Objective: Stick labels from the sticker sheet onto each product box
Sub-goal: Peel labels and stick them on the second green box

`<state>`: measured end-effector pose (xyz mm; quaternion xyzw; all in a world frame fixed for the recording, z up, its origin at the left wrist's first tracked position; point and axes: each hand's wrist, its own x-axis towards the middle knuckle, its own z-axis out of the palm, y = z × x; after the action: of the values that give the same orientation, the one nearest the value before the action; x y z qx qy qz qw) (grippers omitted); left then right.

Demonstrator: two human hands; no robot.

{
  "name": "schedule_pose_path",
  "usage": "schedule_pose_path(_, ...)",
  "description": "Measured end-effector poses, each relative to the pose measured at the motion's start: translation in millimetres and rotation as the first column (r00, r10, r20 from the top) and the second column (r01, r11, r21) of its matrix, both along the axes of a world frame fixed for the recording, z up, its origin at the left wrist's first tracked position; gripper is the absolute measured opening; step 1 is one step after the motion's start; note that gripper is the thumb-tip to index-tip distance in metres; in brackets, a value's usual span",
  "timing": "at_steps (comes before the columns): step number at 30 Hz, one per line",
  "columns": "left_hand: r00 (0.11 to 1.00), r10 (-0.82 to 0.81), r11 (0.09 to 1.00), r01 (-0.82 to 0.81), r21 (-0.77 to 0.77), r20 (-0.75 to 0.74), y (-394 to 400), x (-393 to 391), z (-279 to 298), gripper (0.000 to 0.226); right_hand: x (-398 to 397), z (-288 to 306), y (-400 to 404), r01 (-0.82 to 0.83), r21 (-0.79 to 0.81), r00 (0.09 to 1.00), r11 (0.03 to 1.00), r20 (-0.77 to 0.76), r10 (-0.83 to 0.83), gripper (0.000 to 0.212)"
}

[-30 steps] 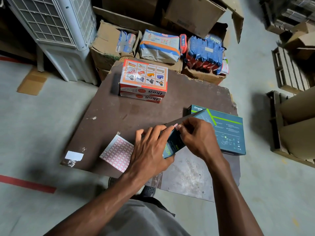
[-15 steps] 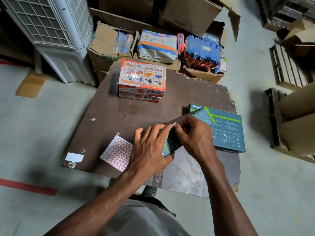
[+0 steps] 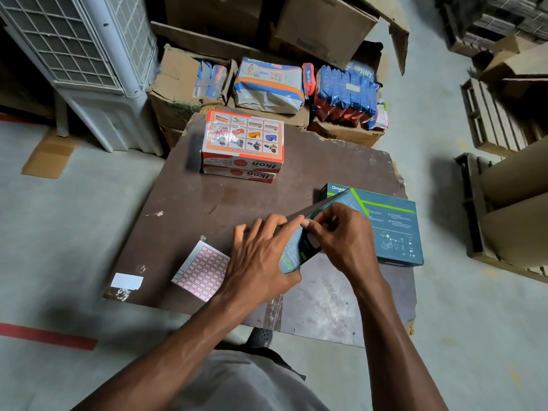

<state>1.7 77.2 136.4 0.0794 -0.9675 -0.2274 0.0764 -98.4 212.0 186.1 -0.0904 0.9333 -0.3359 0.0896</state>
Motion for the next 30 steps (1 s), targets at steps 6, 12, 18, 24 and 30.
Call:
schedule_pose_path(6, 0.999, 0.038, 0.999, -0.038, 0.033, -0.014, -7.0, -3.8, 0.2, 0.089, 9.3, -13.3, 5.3, -0.216, -0.098, 0.949, 0.972, -0.257, 0.185, 0.012)
schedule_pose_path(12, 0.999, 0.035, 0.997, -0.036, 0.074, 0.016, -11.4, -6.7, 4.1, 0.086, 26.1, -21.6, 6.0, -0.205, 0.205, 0.887, 0.957, -0.375, 0.270, 0.028)
schedule_pose_path(18, 0.994, 0.101, 0.992, -0.099, 0.077, -0.031, -12.1, -4.0, 0.7, 0.080, 11.1, -14.4, 9.1, -0.220, 0.096, 0.884, 0.971, -0.402, 0.240, 0.020)
schedule_pose_path(24, 0.992, 0.119, 0.987, -0.115, 0.116, -0.028, -20.6, -4.7, 2.5, 0.084, 15.4, -13.1, 1.9, -0.253, 0.264, 0.829, 0.931, -0.437, 0.349, 0.025)
schedule_pose_path(30, 0.997, 0.079, 0.994, -0.081, 0.069, 0.021, -23.6, -6.6, 3.7, 0.088, 10.1, -10.8, -10.2, -0.234, 0.265, 0.829, 0.935, -0.447, 0.334, 0.020)
